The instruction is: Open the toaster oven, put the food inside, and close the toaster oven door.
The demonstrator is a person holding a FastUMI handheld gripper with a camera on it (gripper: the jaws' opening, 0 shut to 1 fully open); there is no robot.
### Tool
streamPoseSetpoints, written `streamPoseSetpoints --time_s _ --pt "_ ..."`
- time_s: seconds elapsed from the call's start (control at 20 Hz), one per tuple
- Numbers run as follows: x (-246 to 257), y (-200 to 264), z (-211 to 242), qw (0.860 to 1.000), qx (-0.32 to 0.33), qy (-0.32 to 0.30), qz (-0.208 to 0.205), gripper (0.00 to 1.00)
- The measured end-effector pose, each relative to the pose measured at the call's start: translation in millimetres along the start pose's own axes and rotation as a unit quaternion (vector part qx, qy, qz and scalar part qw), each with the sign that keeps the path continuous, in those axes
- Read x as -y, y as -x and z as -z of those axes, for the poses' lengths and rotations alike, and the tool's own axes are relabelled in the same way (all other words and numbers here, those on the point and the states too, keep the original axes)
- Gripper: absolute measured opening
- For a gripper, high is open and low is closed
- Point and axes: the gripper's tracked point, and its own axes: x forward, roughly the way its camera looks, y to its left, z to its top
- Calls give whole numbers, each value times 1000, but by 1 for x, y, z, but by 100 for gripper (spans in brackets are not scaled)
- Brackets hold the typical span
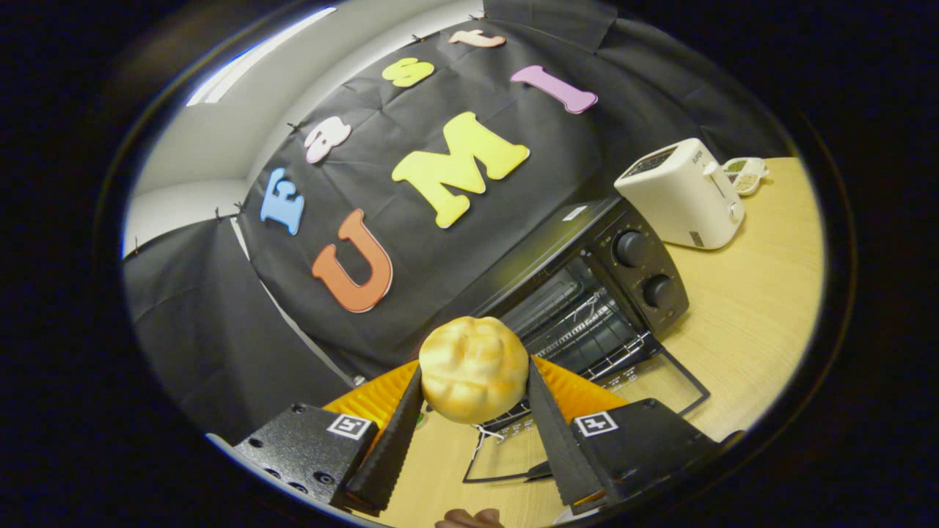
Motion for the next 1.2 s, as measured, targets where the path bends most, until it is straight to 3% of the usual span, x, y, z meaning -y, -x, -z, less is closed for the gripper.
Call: streamPoseSetpoints --time_s 0.15,0.5,0.65,0.8,1.0,1.2 --pt "10 -22 6 1000 -1 -1 0 86" --pt "58 -77 21 998 -38 26 44 87" --pt "65 -97 21 997 -46 36 50 87" --pt "51 -112 26 996 -79 37 30 89" --pt "66 -126 20 991 -85 63 76 91" --pt "77 -135 11 991 -76 54 96 92"
